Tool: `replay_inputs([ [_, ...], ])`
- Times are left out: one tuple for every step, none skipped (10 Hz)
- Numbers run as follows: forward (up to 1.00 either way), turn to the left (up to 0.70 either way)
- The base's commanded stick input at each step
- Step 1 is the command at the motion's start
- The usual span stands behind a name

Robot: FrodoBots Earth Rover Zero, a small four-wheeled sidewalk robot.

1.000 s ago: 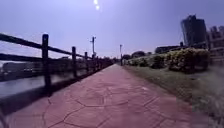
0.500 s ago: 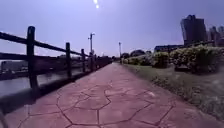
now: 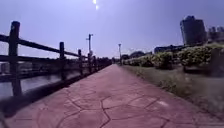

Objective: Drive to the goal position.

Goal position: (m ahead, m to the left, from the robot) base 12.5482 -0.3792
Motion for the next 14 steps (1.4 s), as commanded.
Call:
replay_inputs([
  [1.00,0.12],
  [1.00,0.01],
  [1.00,0.01],
  [1.00,0.01],
  [1.00,0.01],
  [1.00,0.01],
  [1.00,0.01],
  [1.00,0.01],
  [1.00,0.01],
  [1.00,0.01],
  [1.00,0.01],
  [1.00,0.01],
  [1.00,0.01],
  [1.00,0.01],
])
